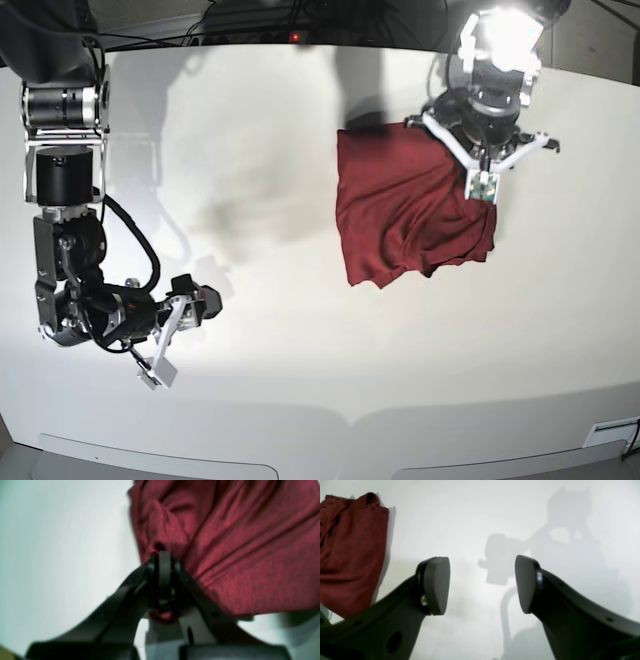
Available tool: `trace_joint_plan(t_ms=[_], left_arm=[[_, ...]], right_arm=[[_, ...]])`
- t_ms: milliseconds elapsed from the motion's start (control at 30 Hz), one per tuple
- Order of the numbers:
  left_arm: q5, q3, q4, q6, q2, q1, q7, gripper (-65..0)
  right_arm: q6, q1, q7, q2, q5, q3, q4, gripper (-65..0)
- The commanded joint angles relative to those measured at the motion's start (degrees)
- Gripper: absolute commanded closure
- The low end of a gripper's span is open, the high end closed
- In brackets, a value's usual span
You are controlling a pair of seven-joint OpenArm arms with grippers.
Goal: Fold the T-shirt properly
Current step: 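Press and smooth the folded square with the left gripper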
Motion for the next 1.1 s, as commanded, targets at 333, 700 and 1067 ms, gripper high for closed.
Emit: trace_joint_plan(t_ms=[333, 700, 1067], left_arm=[[3.28, -0.13, 3.28, 7.56, 1.31, 9.18, -3.63, 0.0], [11.43, -0.20, 3.78, 10.03, 3.30, 8.96, -3.61, -23.5], [2.84, -0.22, 3.85, 4.52, 3.30, 1.05, -3.56, -24.8]], right_arm=[[0.45, 1.97, 1.68, 0.61, 0.76, 0.42, 0.87, -40.3], [0.45, 1.97, 1.66, 0.59, 0.76, 0.42, 0.87, -40.3], [0.45, 1.97, 1.68, 0.33, 0.74, 0.42, 0.87, -40.3]])
